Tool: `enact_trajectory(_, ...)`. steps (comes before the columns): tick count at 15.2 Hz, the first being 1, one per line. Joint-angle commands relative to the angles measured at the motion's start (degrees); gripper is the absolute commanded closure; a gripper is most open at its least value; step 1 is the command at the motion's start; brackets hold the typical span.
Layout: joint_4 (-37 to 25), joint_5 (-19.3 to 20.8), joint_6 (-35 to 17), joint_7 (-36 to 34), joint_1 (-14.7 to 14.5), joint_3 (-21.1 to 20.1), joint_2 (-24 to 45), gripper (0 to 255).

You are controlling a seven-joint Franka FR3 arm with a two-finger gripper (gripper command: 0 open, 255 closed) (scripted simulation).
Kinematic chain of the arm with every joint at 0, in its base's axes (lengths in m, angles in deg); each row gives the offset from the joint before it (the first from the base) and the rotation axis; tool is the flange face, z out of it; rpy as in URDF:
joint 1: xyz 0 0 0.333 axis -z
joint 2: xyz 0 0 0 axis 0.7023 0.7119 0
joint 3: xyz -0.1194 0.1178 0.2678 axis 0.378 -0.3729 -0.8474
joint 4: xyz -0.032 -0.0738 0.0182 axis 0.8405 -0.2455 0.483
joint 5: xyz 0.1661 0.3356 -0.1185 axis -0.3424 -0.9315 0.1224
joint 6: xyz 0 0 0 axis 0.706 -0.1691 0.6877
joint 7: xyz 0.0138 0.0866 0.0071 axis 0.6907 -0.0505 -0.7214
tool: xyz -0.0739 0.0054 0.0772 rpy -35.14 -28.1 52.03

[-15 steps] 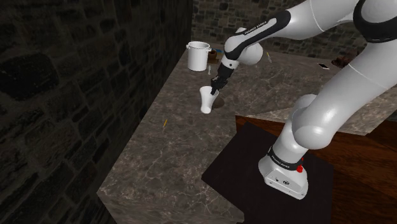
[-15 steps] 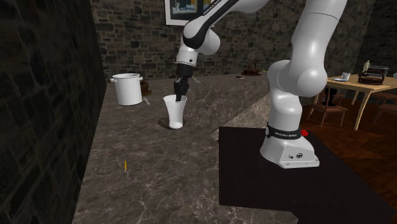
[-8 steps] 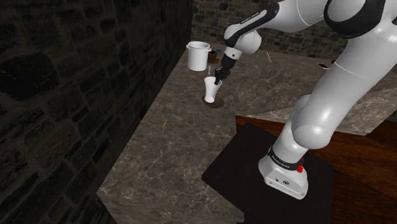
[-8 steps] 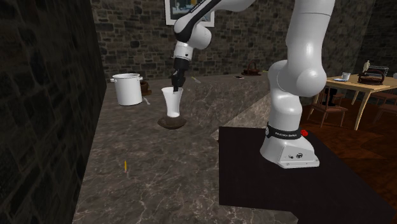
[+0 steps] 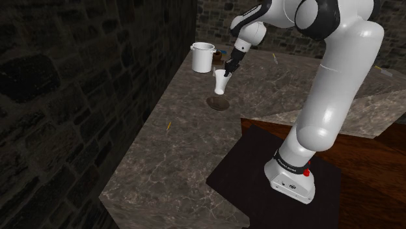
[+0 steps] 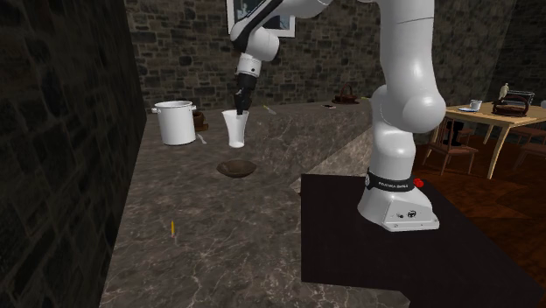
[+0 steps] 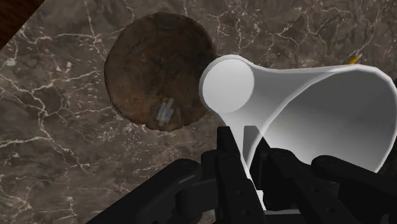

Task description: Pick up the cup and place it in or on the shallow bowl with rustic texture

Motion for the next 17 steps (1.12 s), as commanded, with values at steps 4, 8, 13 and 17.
enact_trajectory(4, -10.0, -4.2, 5.5, 4.1, 4.4, 0.2, 8.1, 255)
enact_trajectory(8, -8.7, -5.7, 3.4, 5.6, 4.8, -0.4, 9.6, 255)
enact_trajectory(13, -7.3, -7.8, 0.9, 7.6, 5.3, -1.2, 11.6, 255)
enact_trajectory(17, -6.5, -9.6, -1.0, 9.3, 5.8, -1.9, 13.4, 255)
